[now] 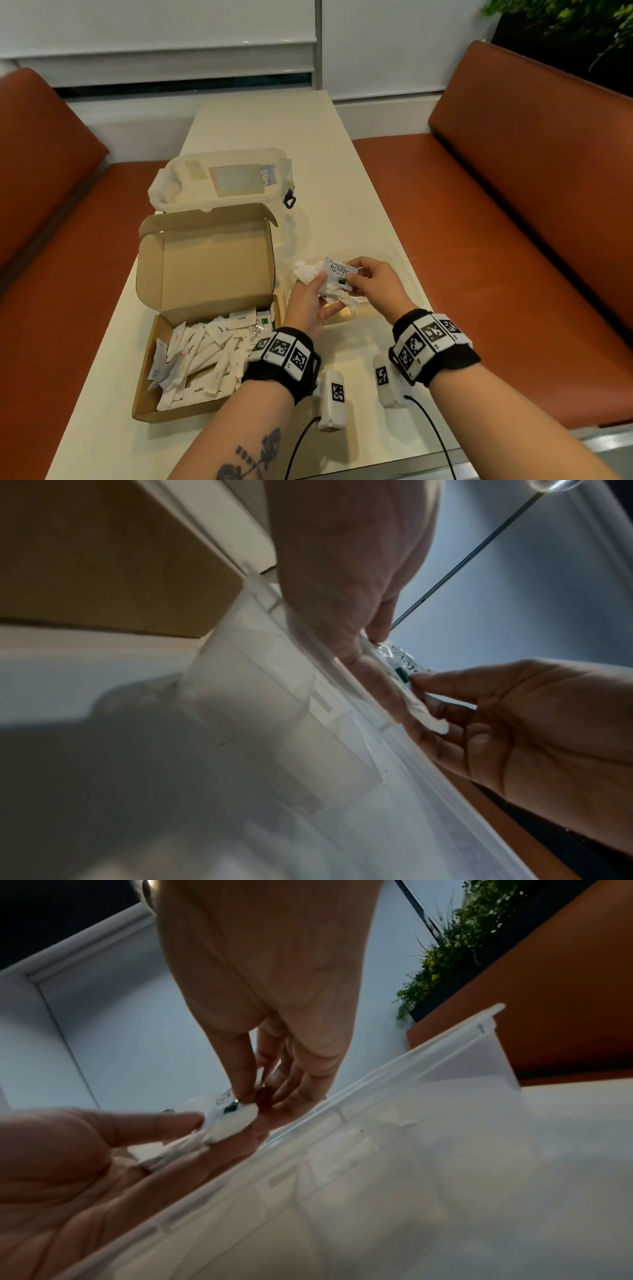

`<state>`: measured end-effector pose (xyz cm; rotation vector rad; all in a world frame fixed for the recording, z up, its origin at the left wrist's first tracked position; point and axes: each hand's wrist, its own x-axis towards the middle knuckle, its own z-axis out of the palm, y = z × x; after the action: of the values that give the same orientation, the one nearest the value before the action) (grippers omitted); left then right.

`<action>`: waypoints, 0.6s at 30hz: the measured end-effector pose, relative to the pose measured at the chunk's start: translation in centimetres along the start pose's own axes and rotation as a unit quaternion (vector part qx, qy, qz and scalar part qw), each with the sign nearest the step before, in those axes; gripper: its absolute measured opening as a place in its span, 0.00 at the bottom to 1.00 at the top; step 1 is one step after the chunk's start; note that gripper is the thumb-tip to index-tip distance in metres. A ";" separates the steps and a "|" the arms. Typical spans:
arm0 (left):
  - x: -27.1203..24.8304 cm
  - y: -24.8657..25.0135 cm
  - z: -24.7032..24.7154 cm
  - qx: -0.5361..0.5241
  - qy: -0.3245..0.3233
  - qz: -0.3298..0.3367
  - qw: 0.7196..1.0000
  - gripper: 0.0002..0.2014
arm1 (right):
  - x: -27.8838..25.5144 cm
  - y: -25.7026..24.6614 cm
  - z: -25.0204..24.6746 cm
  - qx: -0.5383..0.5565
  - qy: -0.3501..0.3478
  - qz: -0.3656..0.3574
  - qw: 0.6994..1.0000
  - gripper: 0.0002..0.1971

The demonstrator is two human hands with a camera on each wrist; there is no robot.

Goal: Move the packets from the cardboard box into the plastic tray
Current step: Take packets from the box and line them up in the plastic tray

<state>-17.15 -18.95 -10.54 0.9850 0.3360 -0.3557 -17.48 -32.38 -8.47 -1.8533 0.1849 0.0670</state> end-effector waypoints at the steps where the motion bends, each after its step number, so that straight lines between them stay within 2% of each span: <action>1: 0.0 0.0 0.0 0.007 -0.006 -0.001 1.000 0.16 | 0.1 0.1 0.0 -0.007 -0.005 0.003 1.000 0.07; 6: -0.1 -0.1 0.0 0.040 -0.025 0.010 0.999 0.18 | 0.4 0.2 0.2 0.016 -0.016 0.024 0.999 0.07; 12: 0.1 -0.1 -0.1 0.010 -0.024 0.018 1.000 0.15 | 0.7 0.1 0.1 0.038 0.017 0.016 0.999 0.05; 15: 0.4 -0.2 -0.3 -0.009 -0.010 0.020 1.000 0.13 | 1.1 0.0 -0.3 0.042 0.044 0.011 0.998 0.09; 18: 0.7 0.0 -0.7 -0.003 0.015 0.026 1.000 0.12 | 1.1 -0.4 -1.1 0.016 0.017 -0.007 1.000 0.14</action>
<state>-16.64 -18.47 -11.19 0.9919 0.3388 -0.2931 -16.35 -33.43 -7.96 -1.8239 0.1949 0.0222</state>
